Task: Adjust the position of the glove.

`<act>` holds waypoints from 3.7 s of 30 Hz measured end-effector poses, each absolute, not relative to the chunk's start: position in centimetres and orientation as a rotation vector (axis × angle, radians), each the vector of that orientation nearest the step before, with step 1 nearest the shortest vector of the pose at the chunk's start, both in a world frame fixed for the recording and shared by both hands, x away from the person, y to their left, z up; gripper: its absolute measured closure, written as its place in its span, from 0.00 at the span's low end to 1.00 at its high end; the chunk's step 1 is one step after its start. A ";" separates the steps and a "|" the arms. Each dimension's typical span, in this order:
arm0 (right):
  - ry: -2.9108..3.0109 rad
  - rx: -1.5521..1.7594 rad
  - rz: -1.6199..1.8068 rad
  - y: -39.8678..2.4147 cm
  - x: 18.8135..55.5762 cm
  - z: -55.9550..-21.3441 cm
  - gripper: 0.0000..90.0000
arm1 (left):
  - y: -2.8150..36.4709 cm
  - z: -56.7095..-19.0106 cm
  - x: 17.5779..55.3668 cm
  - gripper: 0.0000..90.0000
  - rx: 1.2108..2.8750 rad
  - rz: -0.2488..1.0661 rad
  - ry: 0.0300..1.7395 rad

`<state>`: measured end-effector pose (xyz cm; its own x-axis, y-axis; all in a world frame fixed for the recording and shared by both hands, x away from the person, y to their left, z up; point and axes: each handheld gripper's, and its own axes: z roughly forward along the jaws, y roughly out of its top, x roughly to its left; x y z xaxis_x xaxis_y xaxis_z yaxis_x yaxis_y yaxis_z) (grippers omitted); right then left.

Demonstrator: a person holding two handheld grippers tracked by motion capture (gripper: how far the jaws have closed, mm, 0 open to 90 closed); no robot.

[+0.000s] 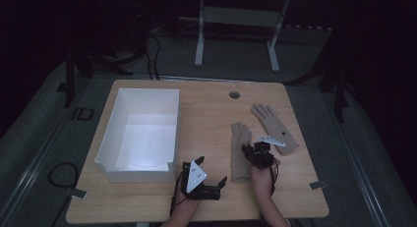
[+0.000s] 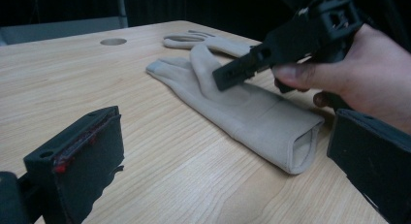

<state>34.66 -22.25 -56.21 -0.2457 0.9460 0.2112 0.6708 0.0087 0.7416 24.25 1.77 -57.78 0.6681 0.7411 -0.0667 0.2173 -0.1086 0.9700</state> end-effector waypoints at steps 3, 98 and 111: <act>1.946 1.665 1.110 -22.3 34.6 -56.5 0.85 | 1.7 -57.8 24.2 0.00 1.660 0.534 0.790; 1.961 1.479 1.066 -35.2 44.6 -51.0 0.98 | 1.8 -57.8 24.3 0.00 1.652 0.521 0.799; 1.777 1.529 1.151 -36.3 39.6 -46.4 0.98 | 1.8 -57.8 24.3 0.00 1.653 0.527 0.799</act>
<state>39.64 -36.31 -46.44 -0.2247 0.9648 0.1367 0.5191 -0.0002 0.8547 24.31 1.79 -57.79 0.6654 0.7426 -0.0766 0.2225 -0.0993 0.9699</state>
